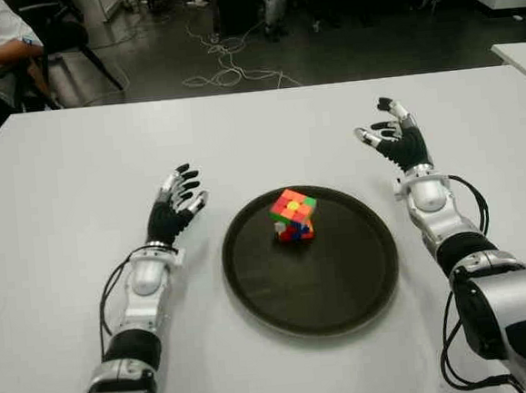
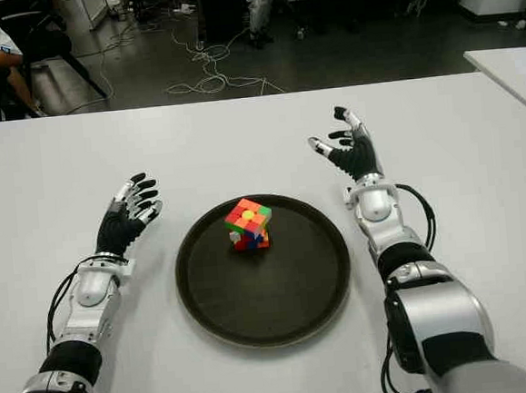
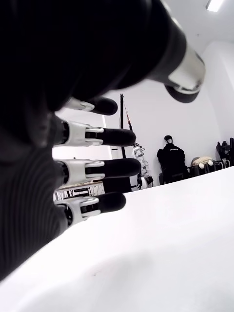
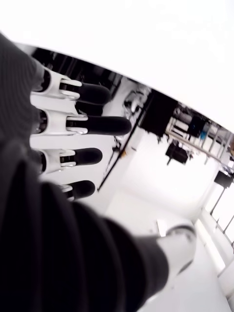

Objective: Pick up the Rubik's Cube and put it in the plate

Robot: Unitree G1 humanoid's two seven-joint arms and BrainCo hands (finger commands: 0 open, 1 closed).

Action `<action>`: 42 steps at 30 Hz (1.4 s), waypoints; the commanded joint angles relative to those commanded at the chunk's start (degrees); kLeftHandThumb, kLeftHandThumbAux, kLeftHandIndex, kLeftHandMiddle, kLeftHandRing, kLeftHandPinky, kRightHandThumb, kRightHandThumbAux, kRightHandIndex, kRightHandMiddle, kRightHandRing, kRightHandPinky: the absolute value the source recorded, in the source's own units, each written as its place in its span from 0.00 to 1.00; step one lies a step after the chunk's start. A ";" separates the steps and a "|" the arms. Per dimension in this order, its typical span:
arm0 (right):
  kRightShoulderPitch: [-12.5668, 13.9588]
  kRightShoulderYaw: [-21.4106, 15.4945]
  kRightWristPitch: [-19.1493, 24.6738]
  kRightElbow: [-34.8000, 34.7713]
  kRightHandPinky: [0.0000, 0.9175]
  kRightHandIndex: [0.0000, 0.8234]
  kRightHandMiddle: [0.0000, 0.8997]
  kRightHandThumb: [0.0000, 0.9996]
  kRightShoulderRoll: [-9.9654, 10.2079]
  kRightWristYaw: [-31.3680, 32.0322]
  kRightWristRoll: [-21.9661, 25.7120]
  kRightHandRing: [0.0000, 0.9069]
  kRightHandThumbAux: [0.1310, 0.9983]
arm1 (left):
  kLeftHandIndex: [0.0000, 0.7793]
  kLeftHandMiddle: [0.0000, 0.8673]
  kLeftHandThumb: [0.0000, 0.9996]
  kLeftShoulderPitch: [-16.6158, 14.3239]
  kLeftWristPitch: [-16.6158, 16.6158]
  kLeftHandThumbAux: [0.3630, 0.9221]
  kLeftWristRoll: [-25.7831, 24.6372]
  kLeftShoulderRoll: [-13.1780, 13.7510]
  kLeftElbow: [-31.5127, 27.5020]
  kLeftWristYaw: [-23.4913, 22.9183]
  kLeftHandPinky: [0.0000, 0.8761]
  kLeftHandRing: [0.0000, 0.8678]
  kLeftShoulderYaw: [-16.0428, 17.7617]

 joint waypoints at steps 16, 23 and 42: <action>-0.14 0.22 -0.49 -0.13 0.39 0.25 0.32 0.30 0.44 -0.94 -0.03 0.36 0.63 | 0.16 0.22 0.04 0.07 -0.23 0.60 0.93 0.63 -0.29 0.63 0.15 0.19 -0.25; 0.03 -0.13 -1.28 -0.51 0.37 0.25 0.32 0.28 0.63 -1.21 0.37 0.35 0.63 | 0.17 0.22 0.03 0.13 0.06 0.61 0.44 0.94 -0.32 -0.07 0.14 0.19 -0.02; -0.48 0.02 -3.47 -1.99 0.38 0.24 0.30 0.29 0.21 -3.55 0.05 0.34 0.63 | 0.15 0.21 0.08 0.49 2.64 0.67 -3.36 -0.05 -3.90 -1.58 0.14 0.18 2.28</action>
